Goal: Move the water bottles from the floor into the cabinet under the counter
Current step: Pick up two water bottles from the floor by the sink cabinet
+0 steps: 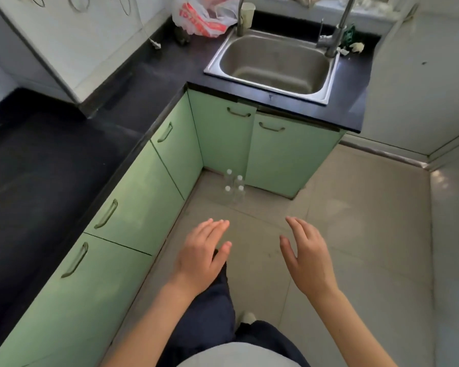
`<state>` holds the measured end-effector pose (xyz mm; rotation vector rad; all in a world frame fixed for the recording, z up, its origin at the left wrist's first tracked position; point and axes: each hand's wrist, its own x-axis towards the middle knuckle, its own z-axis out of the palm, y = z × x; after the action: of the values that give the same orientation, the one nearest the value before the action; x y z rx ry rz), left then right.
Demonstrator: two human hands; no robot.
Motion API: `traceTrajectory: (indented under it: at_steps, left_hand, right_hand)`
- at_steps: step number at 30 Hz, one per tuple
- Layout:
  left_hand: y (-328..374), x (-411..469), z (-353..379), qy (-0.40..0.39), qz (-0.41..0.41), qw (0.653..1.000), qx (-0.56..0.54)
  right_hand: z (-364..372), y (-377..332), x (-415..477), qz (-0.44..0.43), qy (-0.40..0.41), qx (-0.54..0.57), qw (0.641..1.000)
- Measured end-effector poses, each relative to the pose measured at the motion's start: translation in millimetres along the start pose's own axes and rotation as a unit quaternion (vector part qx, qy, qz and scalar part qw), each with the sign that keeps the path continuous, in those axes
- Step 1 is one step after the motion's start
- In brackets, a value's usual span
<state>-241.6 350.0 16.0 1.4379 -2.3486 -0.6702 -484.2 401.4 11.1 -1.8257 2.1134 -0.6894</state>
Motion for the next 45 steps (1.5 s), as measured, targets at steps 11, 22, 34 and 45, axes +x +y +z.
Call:
traceTrajectory:
  at_steps: [11, 22, 34, 45]
  left_hand:
    - [-119.3, 186.9, 36.2, -0.061, -0.024, 0.998, 0.008]
    - [-271.5, 332.7, 239.1, -0.023, -0.056, 0.998, -0.013]
    - [-501.9, 366.0, 568.0, -0.052, -0.157, 0.985, -0.050]
    - [-547.6, 388.2, 659.5, 0.054, -0.229, 0.939, -0.252]
  right_hand:
    - [99.9, 31.9, 166.5, 0.074, -0.029, 0.021, 0.997]
    - [321.7, 174.8, 290.1, 0.092, -0.051, 0.037, 0.994]
    - [659.3, 376.0, 295.3, 0.088, -0.131, 0.024, 0.987]
    - [766.4, 419.4, 318.7, 0.138, -0.088, 0.216, 0.963]
